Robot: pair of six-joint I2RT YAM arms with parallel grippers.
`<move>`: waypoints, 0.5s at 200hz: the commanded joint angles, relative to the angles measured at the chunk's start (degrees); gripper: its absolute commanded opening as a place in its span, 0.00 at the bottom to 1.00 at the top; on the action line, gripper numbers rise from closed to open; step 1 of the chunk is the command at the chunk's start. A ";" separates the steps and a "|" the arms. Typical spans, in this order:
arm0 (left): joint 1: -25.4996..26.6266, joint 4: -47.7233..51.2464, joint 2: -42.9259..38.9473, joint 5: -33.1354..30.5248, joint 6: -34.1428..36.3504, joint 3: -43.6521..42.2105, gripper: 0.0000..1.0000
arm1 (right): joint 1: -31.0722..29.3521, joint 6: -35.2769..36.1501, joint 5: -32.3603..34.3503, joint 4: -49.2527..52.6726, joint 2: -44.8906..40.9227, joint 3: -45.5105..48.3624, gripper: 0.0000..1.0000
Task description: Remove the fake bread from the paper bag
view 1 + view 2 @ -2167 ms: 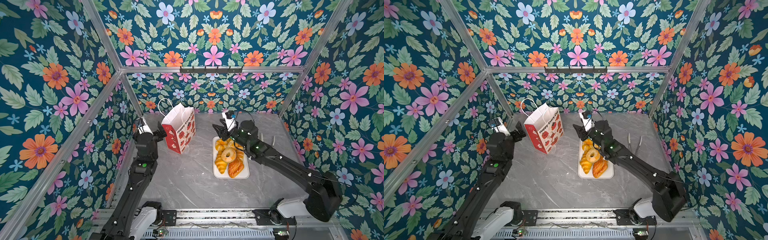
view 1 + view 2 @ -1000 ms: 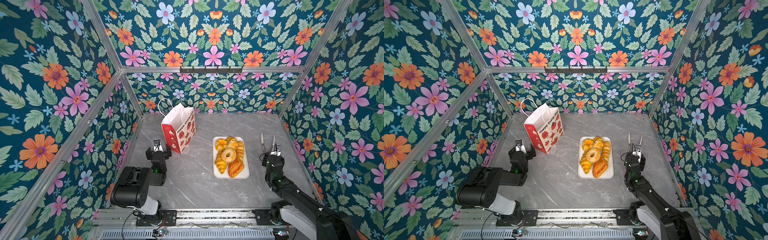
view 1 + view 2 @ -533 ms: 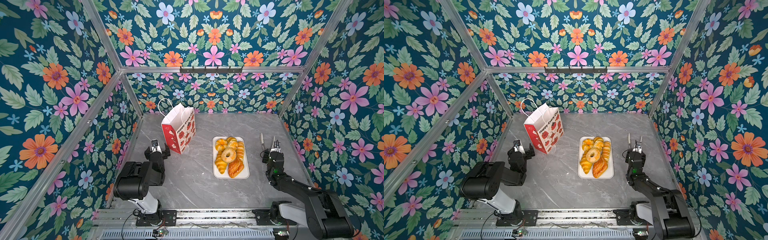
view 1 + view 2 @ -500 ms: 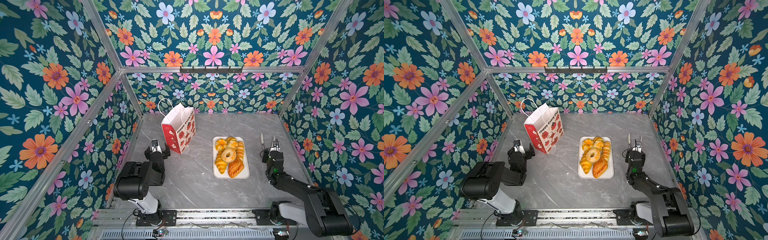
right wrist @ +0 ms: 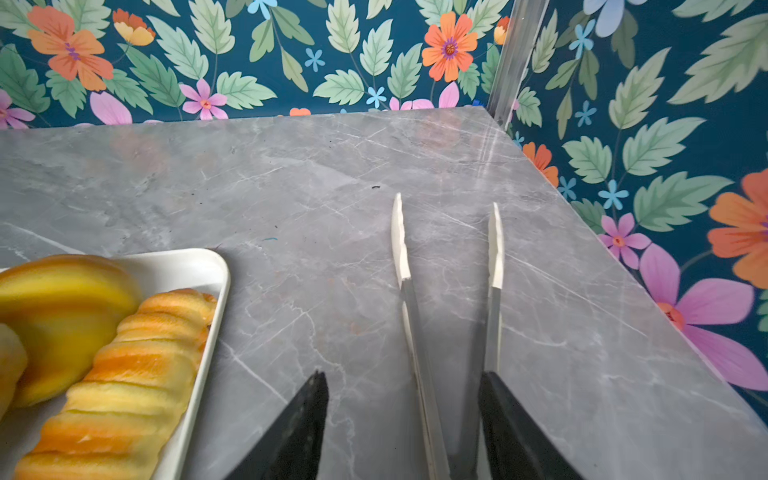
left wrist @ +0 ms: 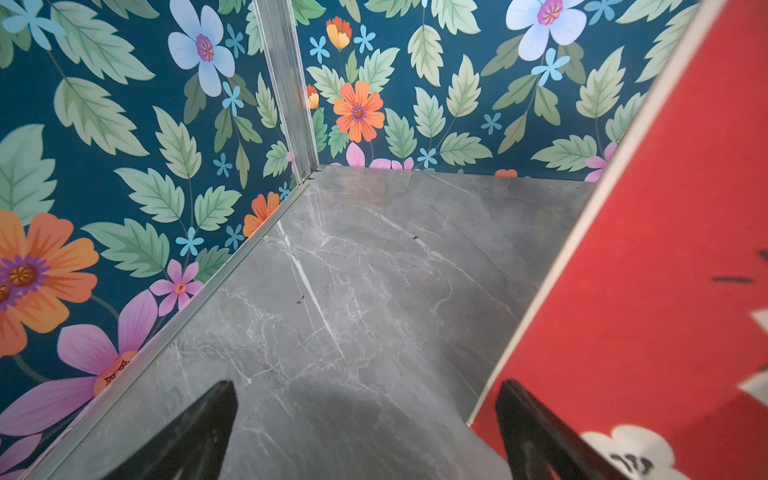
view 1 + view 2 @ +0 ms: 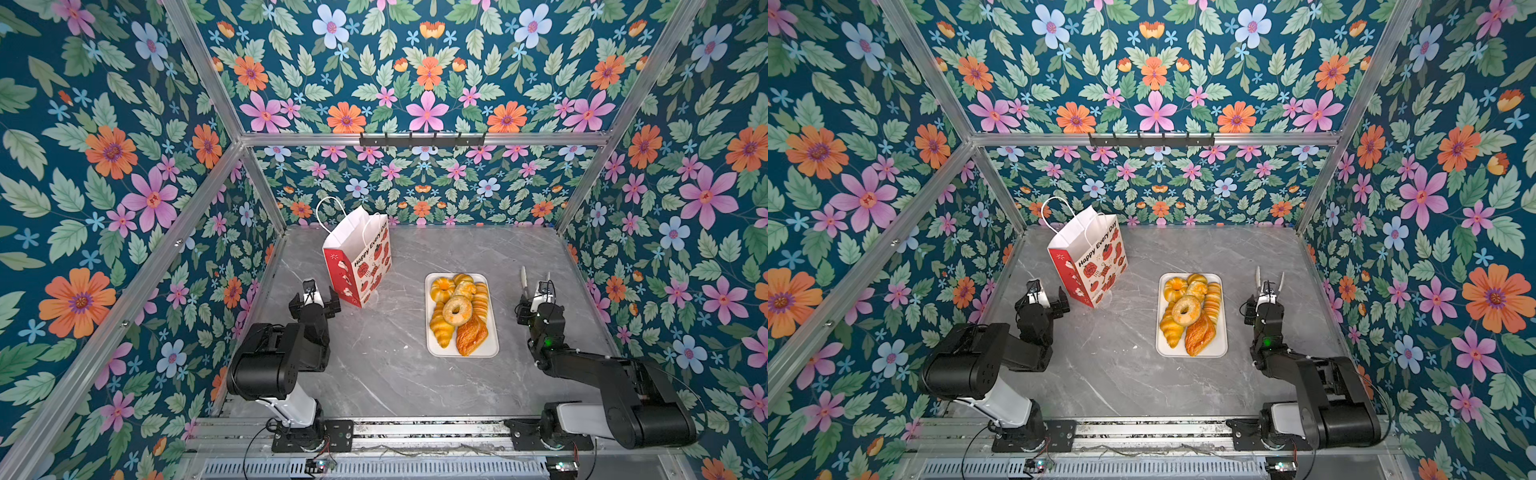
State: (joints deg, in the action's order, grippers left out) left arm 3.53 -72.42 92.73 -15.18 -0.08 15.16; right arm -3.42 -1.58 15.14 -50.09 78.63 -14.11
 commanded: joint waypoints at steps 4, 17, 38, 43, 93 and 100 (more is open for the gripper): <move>0.03 -2.19 0.04 0.02 -0.26 0.05 1.00 | -0.01 -0.41 -1.39 -10.83 4.94 0.12 0.60; -0.01 -2.09 0.00 0.01 -0.19 0.07 1.00 | -0.01 -1.12 -0.11 -6.92 4.60 -1.30 0.63; 0.01 -2.08 0.00 0.03 -0.25 0.14 1.00 | 0.17 -1.08 -0.19 -7.61 5.03 -1.23 0.79; 0.00 -2.03 0.00 -0.02 -0.19 0.14 1.00 | 0.17 -1.26 -0.22 -6.46 4.56 -1.41 0.81; 0.03 -2.08 0.06 -0.02 -0.19 0.14 1.00 | 0.17 -1.38 -0.28 -5.66 4.18 -1.51 0.99; 0.00 -2.05 0.00 -0.01 -0.19 0.14 1.00 | 0.19 -1.34 -0.28 -5.81 4.31 -1.45 0.99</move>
State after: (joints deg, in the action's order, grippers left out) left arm 3.53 -72.44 92.73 -15.18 -0.08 15.16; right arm -3.20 -2.81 14.81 -55.11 82.98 -15.29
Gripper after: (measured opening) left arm 0.997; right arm 0.985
